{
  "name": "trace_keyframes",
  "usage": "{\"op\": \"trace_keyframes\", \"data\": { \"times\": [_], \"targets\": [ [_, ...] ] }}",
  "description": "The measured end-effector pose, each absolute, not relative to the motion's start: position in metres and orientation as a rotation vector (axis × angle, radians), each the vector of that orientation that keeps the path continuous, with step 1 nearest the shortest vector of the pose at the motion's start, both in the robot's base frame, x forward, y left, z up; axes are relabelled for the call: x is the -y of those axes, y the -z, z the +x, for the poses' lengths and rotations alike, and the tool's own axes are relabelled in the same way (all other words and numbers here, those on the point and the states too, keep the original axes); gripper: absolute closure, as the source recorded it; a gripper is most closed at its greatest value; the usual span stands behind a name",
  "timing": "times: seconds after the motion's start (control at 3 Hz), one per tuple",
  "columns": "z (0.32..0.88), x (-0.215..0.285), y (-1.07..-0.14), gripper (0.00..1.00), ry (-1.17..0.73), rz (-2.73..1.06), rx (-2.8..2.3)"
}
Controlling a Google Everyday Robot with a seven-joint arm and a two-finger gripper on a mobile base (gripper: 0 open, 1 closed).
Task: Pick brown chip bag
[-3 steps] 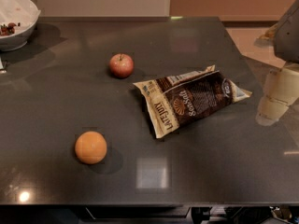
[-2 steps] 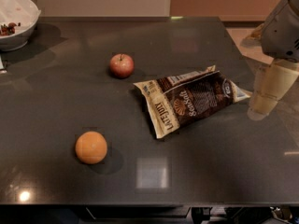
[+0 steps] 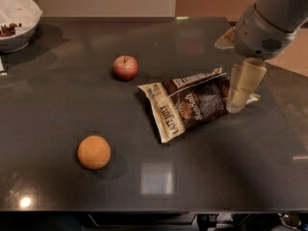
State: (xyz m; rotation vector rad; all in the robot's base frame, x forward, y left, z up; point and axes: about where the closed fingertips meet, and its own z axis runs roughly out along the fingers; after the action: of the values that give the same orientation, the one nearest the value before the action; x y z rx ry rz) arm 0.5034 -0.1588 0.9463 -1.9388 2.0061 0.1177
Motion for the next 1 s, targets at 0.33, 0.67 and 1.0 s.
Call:
{"op": "trace_keyframes", "data": {
  "times": [0.33, 0.67, 1.0],
  "targets": [
    [0.52, 0.13, -0.933, 0.0, -0.142, -2.024, -1.915],
    [0.531, 0.104, -0.911, 0.0, -0.164, -2.131, -1.856],
    [0.533, 0.083, -0.888, 0.0, -0.2, -2.228, -1.817]
  ]
}}
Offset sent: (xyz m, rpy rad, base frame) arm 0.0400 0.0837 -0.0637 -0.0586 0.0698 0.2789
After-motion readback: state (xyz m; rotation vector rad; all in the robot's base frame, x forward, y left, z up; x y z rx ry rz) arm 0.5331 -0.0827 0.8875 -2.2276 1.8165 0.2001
